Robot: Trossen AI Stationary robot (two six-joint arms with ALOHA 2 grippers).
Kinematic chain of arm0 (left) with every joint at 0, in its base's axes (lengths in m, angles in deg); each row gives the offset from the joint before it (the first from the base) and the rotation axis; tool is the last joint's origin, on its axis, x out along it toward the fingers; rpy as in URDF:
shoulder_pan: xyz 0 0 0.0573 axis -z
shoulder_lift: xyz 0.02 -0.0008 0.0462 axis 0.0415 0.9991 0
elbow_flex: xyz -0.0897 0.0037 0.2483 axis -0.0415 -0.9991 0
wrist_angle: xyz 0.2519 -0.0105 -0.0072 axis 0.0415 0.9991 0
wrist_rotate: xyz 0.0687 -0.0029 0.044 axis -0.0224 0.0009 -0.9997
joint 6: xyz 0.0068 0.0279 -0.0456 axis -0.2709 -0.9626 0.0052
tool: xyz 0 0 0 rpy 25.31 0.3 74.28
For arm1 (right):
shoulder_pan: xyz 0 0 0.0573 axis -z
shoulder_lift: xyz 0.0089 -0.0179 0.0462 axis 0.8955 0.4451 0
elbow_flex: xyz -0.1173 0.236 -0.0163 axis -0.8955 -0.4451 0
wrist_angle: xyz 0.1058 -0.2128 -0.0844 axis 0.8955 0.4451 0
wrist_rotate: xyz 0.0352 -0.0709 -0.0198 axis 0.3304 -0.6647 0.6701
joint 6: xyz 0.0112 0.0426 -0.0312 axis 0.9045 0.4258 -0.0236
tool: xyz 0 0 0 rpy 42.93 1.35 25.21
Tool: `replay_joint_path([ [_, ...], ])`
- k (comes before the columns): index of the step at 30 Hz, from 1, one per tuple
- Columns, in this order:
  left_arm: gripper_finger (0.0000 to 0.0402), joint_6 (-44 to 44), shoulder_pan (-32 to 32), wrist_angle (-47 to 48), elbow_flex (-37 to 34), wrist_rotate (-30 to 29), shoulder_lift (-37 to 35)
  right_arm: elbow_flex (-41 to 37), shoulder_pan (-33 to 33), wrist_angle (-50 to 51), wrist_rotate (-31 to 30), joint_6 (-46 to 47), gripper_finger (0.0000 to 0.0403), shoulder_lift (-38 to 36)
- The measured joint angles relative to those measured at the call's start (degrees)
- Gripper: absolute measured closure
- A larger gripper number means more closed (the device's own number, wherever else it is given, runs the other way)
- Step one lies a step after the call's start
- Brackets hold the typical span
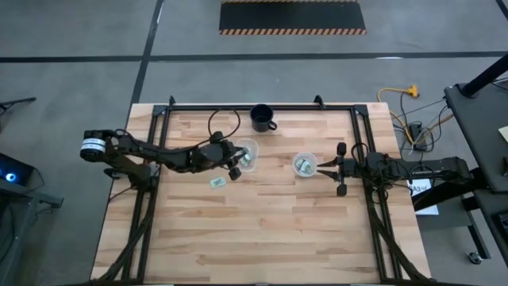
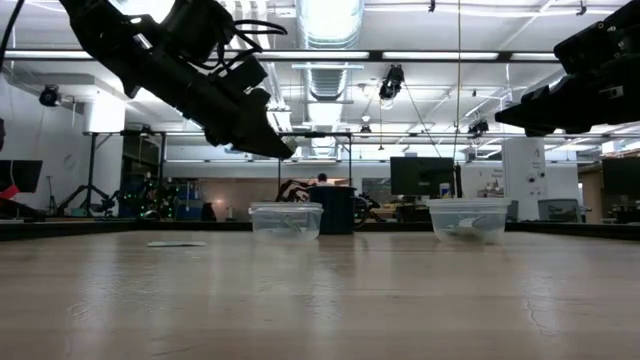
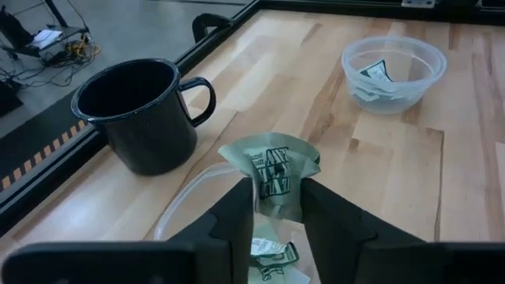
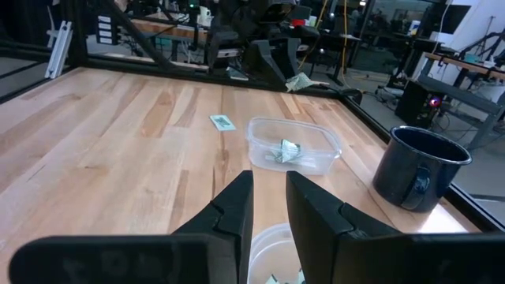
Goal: Pick and place items into bin
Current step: Put the white stevia packet into the left transparent bin, then put the green stevia packet into the left transparent bin
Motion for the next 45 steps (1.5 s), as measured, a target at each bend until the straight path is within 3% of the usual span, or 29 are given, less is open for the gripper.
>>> replay_joint_path([
  [15,0.0212,-0.5,0.0,0.0,-0.4,0.0,0.0,0.0,0.0,0.0,0.0,0.0,0.0335,0.0],
  [23,0.021,-0.3,0.0,0.1,-0.4,0.7,-0.3,0.0,0.0,0.0,0.0,0.0,0.0335,0.0],
  [32,0.021,0.2,0.0,2.2,-0.3,9.4,-2.2,0.0,0.0,0.0,0.0,0.0,0.0335,0.0],
  [45,0.021,7.8,0.2,21.2,0.7,14.0,-12.8,0.0,0.0,0.0,0.0,0.0,0.0335,0.0],
])
